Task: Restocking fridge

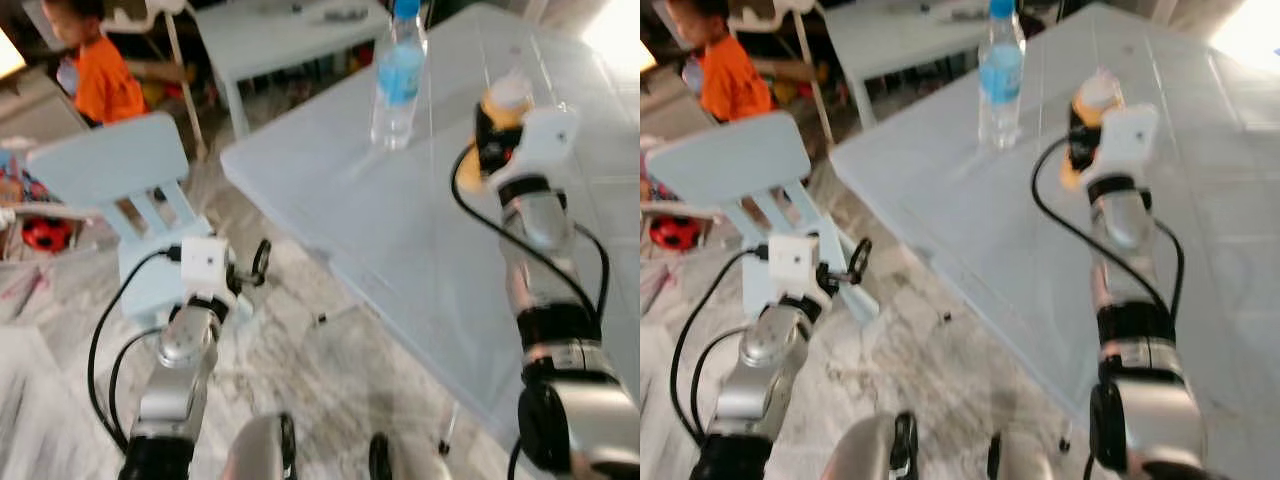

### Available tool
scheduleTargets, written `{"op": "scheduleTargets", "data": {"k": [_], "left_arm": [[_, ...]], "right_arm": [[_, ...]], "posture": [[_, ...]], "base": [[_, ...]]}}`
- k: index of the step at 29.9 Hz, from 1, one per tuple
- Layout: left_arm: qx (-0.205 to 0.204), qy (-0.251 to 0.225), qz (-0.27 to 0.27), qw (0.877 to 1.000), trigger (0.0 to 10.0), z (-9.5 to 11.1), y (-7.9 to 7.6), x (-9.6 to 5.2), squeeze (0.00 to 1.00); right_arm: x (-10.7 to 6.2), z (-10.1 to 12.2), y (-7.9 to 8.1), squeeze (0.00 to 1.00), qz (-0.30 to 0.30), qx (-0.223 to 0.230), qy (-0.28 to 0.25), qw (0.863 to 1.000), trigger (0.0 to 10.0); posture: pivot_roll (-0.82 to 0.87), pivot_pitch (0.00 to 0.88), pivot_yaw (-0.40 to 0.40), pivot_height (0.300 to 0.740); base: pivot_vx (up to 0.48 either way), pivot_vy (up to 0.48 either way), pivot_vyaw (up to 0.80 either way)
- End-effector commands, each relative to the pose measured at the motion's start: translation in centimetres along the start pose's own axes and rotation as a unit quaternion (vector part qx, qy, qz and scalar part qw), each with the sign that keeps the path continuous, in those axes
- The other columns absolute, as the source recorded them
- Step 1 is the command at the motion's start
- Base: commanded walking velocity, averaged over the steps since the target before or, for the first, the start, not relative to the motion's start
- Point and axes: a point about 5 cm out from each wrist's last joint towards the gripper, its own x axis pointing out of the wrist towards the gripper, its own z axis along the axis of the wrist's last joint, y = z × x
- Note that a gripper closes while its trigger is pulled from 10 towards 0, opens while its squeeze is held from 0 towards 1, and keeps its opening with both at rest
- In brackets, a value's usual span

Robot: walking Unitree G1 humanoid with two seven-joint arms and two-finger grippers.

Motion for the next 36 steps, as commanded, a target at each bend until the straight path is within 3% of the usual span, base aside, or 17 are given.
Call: {"op": "scheduleTargets", "data": {"k": [1,2,3,4,9,17,25,36], "left_arm": [[-0.001,0.002,0.023,1.0,10.0,-0.4,0.7,-0.3,0.0],[-0.007,-0.003,0.036,0.999,10.0,-0.4,1.1,-0.3,0.0],[-0.007,-0.003,0.036,0.999,10.0,-0.4,1.1,-0.3,0.0],[-0.012,-0.006,0.048,0.999,10.0,-0.4,1.5,-0.3,0.0],[-0.016,-0.007,0.067,0.998,10.0,-0.5,1.9,0.1,0.0],[-0.018,-0.024,0.08,0.996,10.0,0.3,1.6,1.7,0.0],[-0.009,-0.019,0.077,0.997,10.0,-0.3,1.7,1.8,0.0],[-0.005,-0.03,0.07,0.997,10.0,0.5,2.0,3.0,0.0]], "right_arm": [[-0.5,0.7,-0.3,0.0,-0.02,0.015,-0.01,1.0,10.0],[-1.9,0.2,-0.2,0.0,-0.028,0.022,0.002,0.999,10.0],[-1.9,0.2,-0.2,0.0,-0.028,0.022,0.002,0.999,10.0],[-3.1,-0.5,0.0,0.0,-0.03,0.032,0.017,0.999,10.0],[-5.0,-0.4,1.7,0.0,-0.01,0.047,0.035,0.998,10.0],[-4.4,0.7,3.1,0.0,0.014,0.054,0.029,0.998,10.0],[-4.4,0.0,3.4,0.0,0.018,0.055,0.046,0.997,10.0],[-3.3,-0.3,2.9,0.0,0.025,0.024,0.05,0.998,10.0]], "posture": [[-0.03,0.0,0.06,0.74],[-0.03,0.0,0.06,0.74],[-0.03,0.0,0.06,0.74],[-0.04,0.0,0.062,0.74],[-0.06,0.0,0.062,0.74],[-0.07,0.0,0.056,0.74],[-0.06,0.0,0.059,0.74],[-0.07,0.0,0.056,0.74]], "base": [[0.0,0.0,0.0],[0.0,0.0,0.0],[0.0,0.0,0.0],[0.0,0.0,0.0],[0.0,0.0,0.0],[0.0,0.0,0.0],[0.0,0.0,0.0],[0.0,0.0,0.0]]}}
